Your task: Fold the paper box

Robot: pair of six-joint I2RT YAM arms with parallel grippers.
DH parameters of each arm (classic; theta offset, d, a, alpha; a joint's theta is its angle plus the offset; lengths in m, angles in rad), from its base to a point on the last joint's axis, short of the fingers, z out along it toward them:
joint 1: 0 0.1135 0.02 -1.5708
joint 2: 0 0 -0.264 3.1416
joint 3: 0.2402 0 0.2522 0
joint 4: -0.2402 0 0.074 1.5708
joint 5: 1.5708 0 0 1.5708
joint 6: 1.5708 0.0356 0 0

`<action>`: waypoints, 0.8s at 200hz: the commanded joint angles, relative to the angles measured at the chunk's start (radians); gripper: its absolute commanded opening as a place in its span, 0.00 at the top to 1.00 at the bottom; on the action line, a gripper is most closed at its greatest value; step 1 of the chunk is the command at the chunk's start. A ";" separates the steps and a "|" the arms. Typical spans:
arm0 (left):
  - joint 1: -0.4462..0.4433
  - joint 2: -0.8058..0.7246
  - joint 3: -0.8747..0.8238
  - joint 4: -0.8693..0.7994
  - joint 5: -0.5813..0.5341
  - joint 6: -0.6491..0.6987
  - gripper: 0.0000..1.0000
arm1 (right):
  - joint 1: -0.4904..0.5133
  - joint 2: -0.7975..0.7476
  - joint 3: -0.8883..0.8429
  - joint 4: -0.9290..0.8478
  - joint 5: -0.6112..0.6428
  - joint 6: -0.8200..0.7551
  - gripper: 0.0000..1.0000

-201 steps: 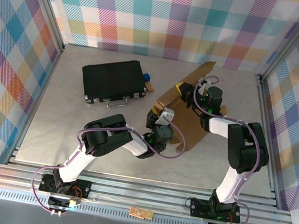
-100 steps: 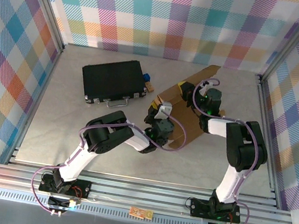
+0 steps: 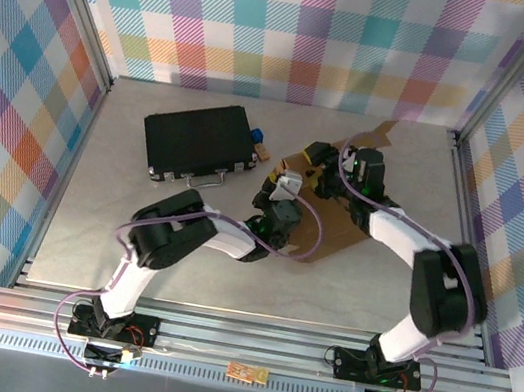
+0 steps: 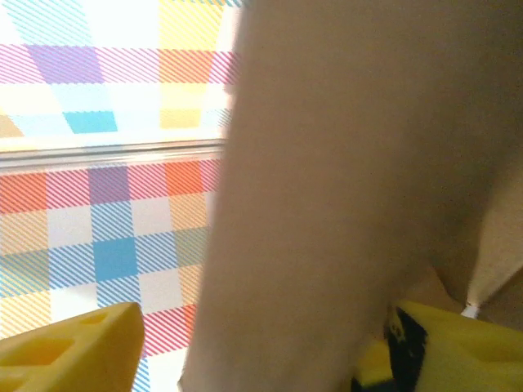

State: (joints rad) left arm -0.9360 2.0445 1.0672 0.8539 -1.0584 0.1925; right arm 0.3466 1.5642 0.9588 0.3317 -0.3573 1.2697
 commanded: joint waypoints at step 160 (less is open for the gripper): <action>0.290 -0.457 0.083 -0.922 0.647 -0.364 1.00 | -0.100 -0.276 0.406 -0.874 0.254 -0.380 0.22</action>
State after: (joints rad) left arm -0.6872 1.6402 1.0859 -0.0208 -0.4679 -0.1570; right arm 0.2577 1.2827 1.3117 -0.4492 -0.1234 0.9035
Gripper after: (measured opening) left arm 0.071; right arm 0.787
